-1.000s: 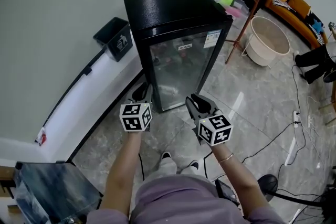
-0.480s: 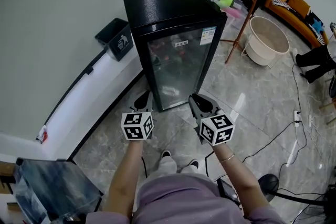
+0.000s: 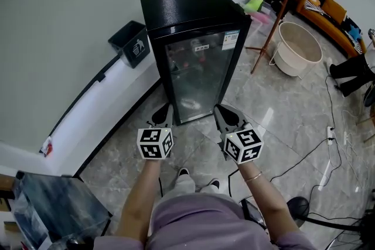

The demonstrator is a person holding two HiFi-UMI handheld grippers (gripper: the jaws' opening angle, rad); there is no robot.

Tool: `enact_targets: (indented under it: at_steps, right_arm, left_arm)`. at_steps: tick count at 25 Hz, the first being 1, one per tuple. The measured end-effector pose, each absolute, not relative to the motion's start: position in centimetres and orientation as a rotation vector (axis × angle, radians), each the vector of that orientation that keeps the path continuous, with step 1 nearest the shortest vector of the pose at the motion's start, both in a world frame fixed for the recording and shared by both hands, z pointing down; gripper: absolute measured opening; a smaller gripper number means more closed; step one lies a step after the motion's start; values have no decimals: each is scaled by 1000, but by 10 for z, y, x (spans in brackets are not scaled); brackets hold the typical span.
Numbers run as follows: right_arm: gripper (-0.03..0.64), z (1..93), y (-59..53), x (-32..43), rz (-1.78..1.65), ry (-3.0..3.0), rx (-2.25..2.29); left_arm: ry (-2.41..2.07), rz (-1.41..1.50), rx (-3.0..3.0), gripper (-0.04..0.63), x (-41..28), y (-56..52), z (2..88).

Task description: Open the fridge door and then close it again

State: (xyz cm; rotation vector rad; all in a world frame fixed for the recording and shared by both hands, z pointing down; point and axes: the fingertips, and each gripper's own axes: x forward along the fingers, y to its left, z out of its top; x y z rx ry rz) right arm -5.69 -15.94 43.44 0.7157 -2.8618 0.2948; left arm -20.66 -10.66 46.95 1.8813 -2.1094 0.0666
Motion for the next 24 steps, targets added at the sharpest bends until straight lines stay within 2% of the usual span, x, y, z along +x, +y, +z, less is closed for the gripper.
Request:
enact_targets:
  at_steps: [24]
  right_arm:
    - [4, 430, -149, -35, 299, -2875, 739]
  left_arm:
    - [-2136, 77, 1859, 8, -191, -89, 467]
